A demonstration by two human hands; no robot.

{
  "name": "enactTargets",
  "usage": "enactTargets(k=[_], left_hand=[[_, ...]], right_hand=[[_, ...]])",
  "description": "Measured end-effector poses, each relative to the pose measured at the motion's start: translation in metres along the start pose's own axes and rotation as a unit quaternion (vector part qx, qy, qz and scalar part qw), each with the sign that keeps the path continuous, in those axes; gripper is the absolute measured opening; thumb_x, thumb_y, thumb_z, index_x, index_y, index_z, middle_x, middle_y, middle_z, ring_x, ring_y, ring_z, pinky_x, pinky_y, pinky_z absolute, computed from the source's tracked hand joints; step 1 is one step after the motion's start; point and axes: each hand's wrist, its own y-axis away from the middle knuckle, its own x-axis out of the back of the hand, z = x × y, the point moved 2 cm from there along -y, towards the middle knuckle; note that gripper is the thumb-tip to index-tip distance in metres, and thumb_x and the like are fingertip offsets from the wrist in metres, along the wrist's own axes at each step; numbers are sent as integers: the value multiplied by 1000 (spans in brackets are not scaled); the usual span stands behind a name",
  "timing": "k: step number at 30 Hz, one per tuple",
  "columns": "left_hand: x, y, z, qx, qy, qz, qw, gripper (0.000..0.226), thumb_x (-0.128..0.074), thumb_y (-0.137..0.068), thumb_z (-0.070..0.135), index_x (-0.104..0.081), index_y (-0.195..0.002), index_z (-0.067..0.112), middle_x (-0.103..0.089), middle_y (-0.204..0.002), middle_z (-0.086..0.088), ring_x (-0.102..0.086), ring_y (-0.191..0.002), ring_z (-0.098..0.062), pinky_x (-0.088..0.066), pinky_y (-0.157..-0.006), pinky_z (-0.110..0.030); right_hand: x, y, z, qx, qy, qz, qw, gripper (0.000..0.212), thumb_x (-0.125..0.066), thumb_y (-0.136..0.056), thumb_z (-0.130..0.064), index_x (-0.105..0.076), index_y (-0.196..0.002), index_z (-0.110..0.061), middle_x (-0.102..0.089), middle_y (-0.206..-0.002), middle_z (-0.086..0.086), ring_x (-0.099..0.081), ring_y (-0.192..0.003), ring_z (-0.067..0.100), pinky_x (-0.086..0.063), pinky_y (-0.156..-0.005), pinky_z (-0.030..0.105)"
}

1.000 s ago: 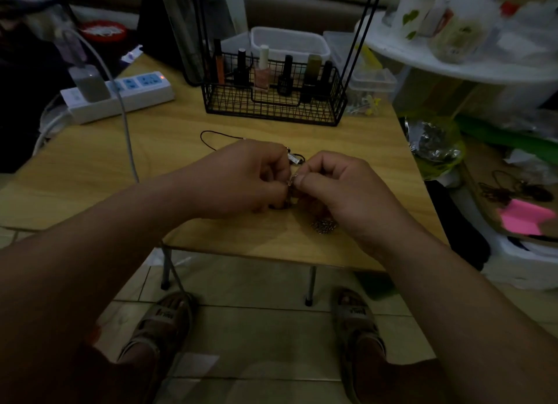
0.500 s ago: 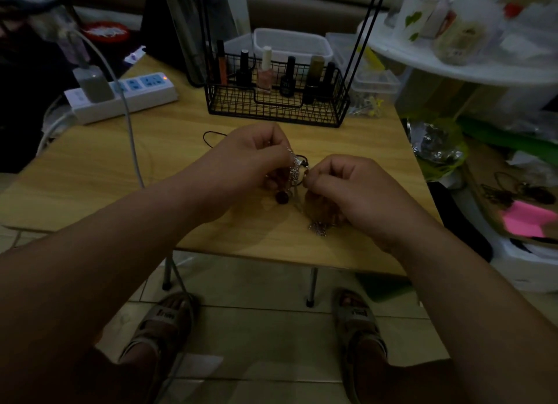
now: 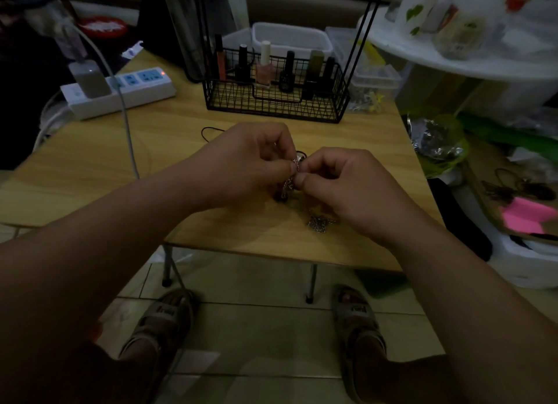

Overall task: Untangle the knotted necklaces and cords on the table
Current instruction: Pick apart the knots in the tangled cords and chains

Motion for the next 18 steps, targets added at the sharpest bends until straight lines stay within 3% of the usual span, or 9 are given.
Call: enactTargets(k=[2,4,10,13,15,18], left_hand=[[1,0,1,-3,-4,-6,1000,6,-72,-96,14,-67,-98,10,-76,-87,-15,-72,-85,-38,-59,-78,-52],[2,-1,3,-6,-12,-8,1000,7,-72,-95,14,-67,-98,11,-75,-86,-14,-69,-83,-38,-56,-70,-44],[-1,-1,0,-17,-101,-17,995,13,-74,-93,13,-65,-92,23,-73,-77,1,-66,-64,-4,-50,-55,-17],[-1,-1,-1,-32,-111,-14,993,13,-74,-93,16,-64,-92,24,-74,-79,1,-69,-69,-9,-54,-57,-26],[1,0,-1,-39,-116,-8,992,11,-74,-92,19,-64,-92,22,-73,-81,0,-68,-72,-14,-53,-61,-32],[3,0,-2,-41,-122,-9,992,11,-73,-92,15,-64,-92,21,-71,-79,1,-66,-70,-12,-51,-57,-27]], right_hand=[[0,0,0,-4,-17,-4,1000,3,-74,-93,-21,-76,-92,-22,-75,-81,-1,-65,-68,6,-54,-65,29],[-1,0,-1,-12,-45,-3,999,4,-74,-93,-19,-76,-89,-19,-75,-84,8,-64,-69,14,-52,-66,36],[0,-7,2,-79,-189,-6,979,9,-66,-83,-23,-70,-81,-15,-67,-77,5,-61,-73,18,-47,-69,39],[-4,-6,1,-117,-272,-37,954,13,-55,-93,-12,-65,-84,-11,-64,-78,4,-57,-70,16,-41,-64,32],[-6,-5,-1,-133,-304,-49,942,15,-51,-96,-9,-61,-85,-13,-66,-78,3,-51,-62,10,-30,-55,27],[-5,-6,-1,-135,-310,-64,939,12,-52,-98,-11,-58,-88,-14,-61,-74,2,-42,-55,9,-21,-50,26]])
